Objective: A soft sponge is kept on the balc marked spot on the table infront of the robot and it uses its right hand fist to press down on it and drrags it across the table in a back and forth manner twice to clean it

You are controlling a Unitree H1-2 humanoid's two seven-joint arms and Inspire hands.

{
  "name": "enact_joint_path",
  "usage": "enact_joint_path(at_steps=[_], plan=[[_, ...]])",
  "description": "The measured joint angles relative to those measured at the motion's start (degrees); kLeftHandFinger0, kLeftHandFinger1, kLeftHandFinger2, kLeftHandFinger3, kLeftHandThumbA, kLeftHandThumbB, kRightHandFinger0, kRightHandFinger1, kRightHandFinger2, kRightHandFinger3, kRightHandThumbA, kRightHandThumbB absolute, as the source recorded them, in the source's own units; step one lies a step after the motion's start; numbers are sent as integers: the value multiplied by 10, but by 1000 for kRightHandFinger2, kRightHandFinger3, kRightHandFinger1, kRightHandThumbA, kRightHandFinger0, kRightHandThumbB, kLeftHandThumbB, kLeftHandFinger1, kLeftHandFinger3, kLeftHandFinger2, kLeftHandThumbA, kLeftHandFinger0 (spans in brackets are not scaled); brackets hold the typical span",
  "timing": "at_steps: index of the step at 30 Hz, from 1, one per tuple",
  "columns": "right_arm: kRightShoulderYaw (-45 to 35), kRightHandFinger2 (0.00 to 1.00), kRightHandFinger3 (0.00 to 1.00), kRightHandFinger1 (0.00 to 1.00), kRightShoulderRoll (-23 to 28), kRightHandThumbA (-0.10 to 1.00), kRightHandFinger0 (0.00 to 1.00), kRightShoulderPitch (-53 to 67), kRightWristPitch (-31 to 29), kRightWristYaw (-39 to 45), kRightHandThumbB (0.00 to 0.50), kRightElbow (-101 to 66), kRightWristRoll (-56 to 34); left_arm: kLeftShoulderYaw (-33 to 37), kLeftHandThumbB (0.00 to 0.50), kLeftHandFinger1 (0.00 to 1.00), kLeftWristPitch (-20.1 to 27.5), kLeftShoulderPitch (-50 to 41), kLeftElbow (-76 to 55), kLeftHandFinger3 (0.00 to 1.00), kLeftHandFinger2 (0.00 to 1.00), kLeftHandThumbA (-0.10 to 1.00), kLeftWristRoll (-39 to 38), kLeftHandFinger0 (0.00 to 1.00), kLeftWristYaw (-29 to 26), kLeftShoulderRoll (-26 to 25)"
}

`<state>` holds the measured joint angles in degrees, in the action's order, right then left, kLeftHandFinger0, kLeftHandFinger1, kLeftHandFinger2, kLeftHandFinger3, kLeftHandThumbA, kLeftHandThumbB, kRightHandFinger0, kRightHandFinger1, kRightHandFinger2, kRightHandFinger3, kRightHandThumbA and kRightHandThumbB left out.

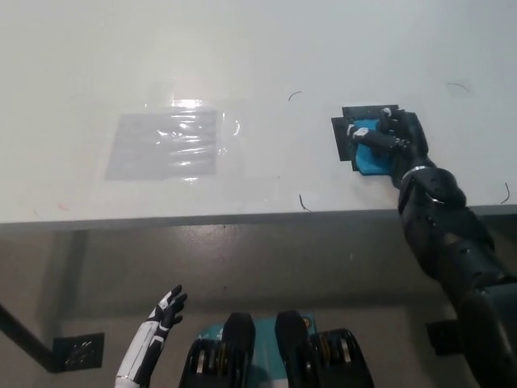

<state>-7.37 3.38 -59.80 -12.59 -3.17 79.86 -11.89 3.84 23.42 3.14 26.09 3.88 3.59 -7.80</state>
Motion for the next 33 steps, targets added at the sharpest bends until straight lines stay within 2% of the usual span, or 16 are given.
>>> enact_joint_path(at_steps=[2,4,5,7,8,10,11,16,18,21,23,25,27,28,32,33], plan=[[0,0,0,0,-10,1000,0,0,-3,0,167,-1,0,0,423,1000,0,0,0,1000,1000,1000,0,1000,0,0],[0,0,0,0,-27,1000,0,-2,-7,0,145,-1,1,0,418,1000,0,0,0,1000,1000,1000,0,1000,0,0],[1,0,0,0,-36,1000,8,-3,-9,0,181,-2,2,0,424,1000,0,0,0,1000,1000,1000,0,1000,0,0],[6,0,0,0,-58,1000,0,-4,-13,0,130,-3,5,0,431,1000,0,0,0,1000,1000,1000,0,1000,0,0],[9,0,0,0,-66,1000,0,-4,-15,1,121,-3,6,0,430,1000,0,0,0,1000,1000,1000,0,1000,0,0],[13,0,0,0,-92,1000,0,-4,-22,5,149,-4,9,0,431,1000,0,0,0,1000,1000,1000,0,1000,1,-1],[16,0,0,0,-100,1000,0,-4,-24,6,140,-5,11,-1,428,1000,0,0,0,1000,1000,1000,0,1000,1,-1],[40,0,0,0,-151,1000,0,-3,-31,11,174,-5,25,-1,419,1000,0,-1,-1,1000,1000,1000,0,1000,1,-1],[48,0,0,0,-159,1000,0,-3,-32,11,145,-5,30,-1,418,1000,0,0,-1,1000,1000,1000,0,1000,1,-1],[59,15,0,0,-161,1000,0,-3,-35,12,144,-5,39,-1,416,1000,0,-1,-1,1000,1000,1000,1,1000,0,-1],[60,76,9,0,-160,1000,1,-3,-35,14,124,-5,40,-2,419,1000,0,0,-1,1000,1000,1000,1,1000,0,-1],[59,97,1,0,-158,1000,0,-2,-36,18,116,-5,40,-2,426,1000,0,0,-1,1000,1000,1000,0,1000,1,-1],[56,61,0,0,-156,1000,2,-2,-36,21,128,-5,40,-2,418,1000,0,0,-1,1000,1000,1000,0,1000,1,-1],[56,47,0,0,-154,1000,0,-1,-36,22,110,-5,40,-2,417,1000,0,0,-1,1000,1000,1000,0,1000,1,-1],[55,77,17,0,-146,1000,11,1,-36,24,107,-6,41,-2,424,1000,0,0,-1,1000,1000,1000,-1,1000,1,-1],[55,85,19,0,-143,1000,57,1,-36,24,113,-7,41,-2,418,1000,0,0,-1,1000,1000,1000,-1,1000,1,-1]])
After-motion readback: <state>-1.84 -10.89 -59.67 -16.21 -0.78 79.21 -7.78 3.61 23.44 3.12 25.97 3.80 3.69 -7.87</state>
